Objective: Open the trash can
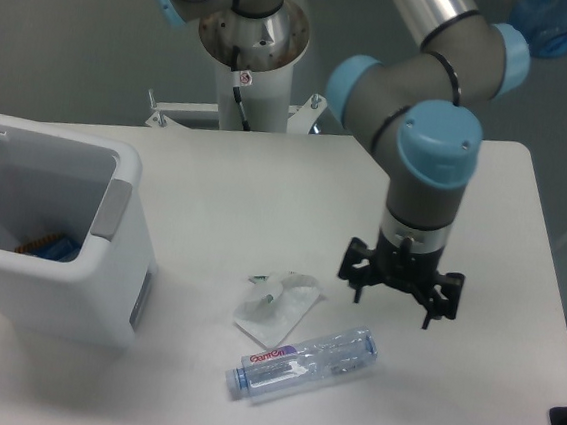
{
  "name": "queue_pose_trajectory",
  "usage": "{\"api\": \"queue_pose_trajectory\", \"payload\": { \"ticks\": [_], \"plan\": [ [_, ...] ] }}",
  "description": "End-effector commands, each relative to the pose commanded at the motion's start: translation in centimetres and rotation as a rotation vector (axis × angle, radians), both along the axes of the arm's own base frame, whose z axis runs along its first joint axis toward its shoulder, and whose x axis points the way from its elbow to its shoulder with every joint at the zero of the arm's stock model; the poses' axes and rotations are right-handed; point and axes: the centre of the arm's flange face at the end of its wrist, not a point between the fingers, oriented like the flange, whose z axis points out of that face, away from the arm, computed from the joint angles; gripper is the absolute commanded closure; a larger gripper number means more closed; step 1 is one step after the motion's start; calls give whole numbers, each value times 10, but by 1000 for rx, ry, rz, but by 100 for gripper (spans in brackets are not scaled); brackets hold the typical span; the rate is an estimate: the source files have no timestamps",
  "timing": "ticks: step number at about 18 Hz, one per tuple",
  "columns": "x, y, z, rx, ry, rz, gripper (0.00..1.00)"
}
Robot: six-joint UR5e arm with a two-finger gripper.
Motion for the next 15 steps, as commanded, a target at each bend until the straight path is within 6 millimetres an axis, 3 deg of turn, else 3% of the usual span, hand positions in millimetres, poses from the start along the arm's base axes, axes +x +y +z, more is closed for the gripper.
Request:
{"api": "queue_pose_trajectory", "payload": {
  "ticks": [3, 15],
  "plan": [
    [2, 1, -8, -9, -7, -4, 0],
    [4, 0, -9, -15, -7, -2, 0]
  ]
}}
